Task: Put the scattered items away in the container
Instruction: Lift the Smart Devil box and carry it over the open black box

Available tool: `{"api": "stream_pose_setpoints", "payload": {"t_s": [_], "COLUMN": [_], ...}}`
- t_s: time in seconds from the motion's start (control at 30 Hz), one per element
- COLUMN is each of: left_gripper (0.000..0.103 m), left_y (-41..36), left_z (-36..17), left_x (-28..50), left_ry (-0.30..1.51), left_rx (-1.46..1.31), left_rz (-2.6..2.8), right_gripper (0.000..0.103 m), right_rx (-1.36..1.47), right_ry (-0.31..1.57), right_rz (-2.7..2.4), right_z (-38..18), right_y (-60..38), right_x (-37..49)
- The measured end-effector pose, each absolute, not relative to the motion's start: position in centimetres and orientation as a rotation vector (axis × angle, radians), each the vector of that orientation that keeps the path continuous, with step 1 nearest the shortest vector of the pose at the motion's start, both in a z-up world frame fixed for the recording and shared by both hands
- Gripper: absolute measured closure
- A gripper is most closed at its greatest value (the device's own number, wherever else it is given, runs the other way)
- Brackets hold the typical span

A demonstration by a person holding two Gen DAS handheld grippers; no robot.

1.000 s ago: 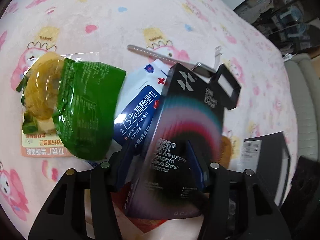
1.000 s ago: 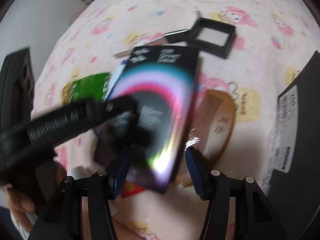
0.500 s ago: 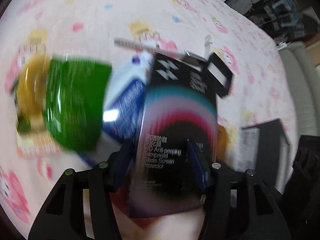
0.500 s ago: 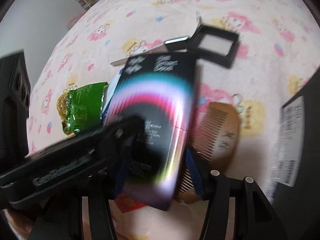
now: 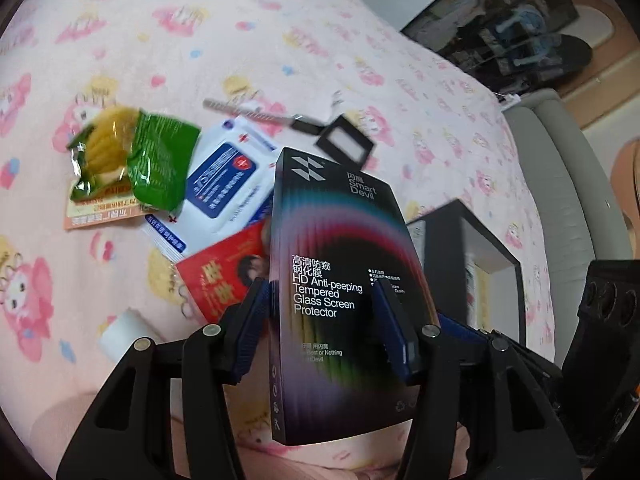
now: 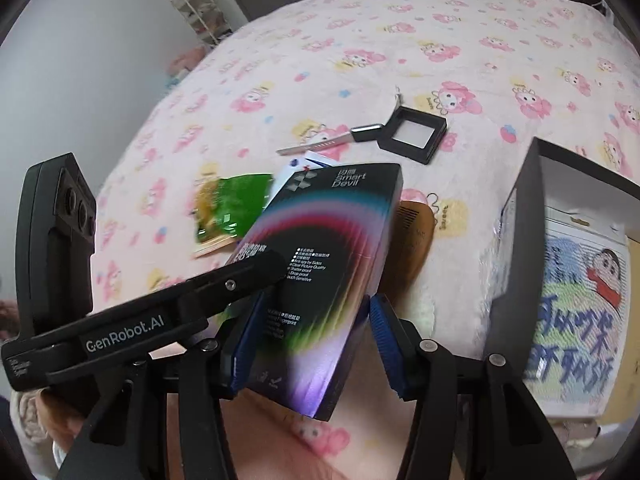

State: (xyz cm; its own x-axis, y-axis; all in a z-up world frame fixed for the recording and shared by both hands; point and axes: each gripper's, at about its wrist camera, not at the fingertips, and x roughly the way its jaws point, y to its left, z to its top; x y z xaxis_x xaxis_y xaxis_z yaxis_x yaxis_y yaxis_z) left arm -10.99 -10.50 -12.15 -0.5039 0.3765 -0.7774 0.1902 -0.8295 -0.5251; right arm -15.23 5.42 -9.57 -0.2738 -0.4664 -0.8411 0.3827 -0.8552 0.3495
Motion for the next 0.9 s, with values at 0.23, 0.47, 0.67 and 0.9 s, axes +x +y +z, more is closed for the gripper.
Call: {"api": "stream_pose_setpoints", "payload": {"t_s": [0.23,0.47,0.67,0.9], "left_gripper": [0.049,0.049,0.049,0.049], "left_y": [-5.8,1.2,6.6,10.7], "left_z": [-7.6,-6.7,-9.4,-11.8], "left_x": [-10.0,-11.5,-13.9,-16.5], "left_ry": [-0.791,-0.735,-0.684,-0.628], "left_rx": [-1.394,-1.393,-1.461,-1.537], "left_rz": [2.48,2.382,2.303,2.273], "right_gripper": [0.053,0.053,0.054,0.054], "right_rx": [1.349,1.29,1.347,1.411], "right_ry": [-0.217,-0.269,-0.362,-0.521], "right_rz": [-2.21,-2.352,-2.362,-2.322], "right_z": [-4.8,-2.4,-5.0,-8.5], "right_y": [11.4,18.8,24.5,29.0], "right_x": [-12.1,-10.5,-11.7,-14.0]}}
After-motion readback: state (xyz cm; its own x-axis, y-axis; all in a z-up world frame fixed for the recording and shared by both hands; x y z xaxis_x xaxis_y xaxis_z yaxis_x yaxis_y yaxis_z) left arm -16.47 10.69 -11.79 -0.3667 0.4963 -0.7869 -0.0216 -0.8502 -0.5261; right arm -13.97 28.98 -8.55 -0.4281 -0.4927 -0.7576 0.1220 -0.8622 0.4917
